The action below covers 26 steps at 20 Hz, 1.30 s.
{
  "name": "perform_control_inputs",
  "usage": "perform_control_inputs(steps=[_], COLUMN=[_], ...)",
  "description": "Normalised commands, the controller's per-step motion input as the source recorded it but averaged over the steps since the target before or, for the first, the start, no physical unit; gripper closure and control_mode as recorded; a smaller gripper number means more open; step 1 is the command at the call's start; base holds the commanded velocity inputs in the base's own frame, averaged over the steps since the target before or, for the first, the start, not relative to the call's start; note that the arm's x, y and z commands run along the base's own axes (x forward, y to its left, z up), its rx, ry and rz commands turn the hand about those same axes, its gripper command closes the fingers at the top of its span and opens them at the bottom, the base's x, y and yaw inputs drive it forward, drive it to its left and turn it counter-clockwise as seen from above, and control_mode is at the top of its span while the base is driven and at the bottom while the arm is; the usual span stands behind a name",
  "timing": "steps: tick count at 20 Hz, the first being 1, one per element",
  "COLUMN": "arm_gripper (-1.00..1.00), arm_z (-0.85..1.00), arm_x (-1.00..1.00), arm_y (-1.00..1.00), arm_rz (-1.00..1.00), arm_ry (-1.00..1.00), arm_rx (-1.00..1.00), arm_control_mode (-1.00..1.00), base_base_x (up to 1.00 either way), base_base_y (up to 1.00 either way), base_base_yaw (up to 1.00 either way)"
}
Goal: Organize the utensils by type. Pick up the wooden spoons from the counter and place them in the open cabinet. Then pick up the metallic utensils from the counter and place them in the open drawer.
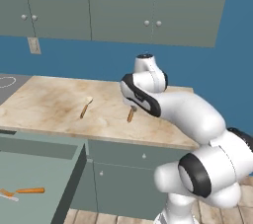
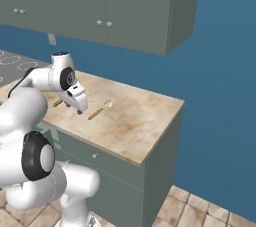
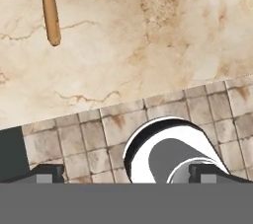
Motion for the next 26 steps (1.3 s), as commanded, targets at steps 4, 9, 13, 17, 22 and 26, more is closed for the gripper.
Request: perform_control_inputs(steps=[4, 9, 13, 17, 22, 26], arm_gripper=[-1.00, -1.00, -1.00, -1.00, -1.00, -1.00], arm_z=[-0.22, -0.17, -0.23, -0.16, -0.17, -0.18], arm_x=[0.28, 0.04, 0.22, 0.32, 0.39, 0.54], arm_y=[-0.03, -0.20, -0.12, -0.07, -0.04, 0.00], arm_rz=[0.04, 0.00, 0.00, 0.00, 0.00, 0.00], arm_ry=[-0.03, -0.01, -0.02, 0.00, 0.00, 0.00], arm_rx=[0.00, 0.00, 0.00, 0.00, 0.00, 0.00], arm_control_mode=[-1.00, -1.00, -1.00, -1.00, -1.00, -1.00], base_base_x=[0.00, 0.00, 0.00, 0.00, 0.00, 0.00], base_base_y=[0.00, 0.00, 0.00, 0.00, 0.00, 0.00], base_base_yaw=[0.00, 0.00, 0.00, 0.00, 0.00, 0.00])
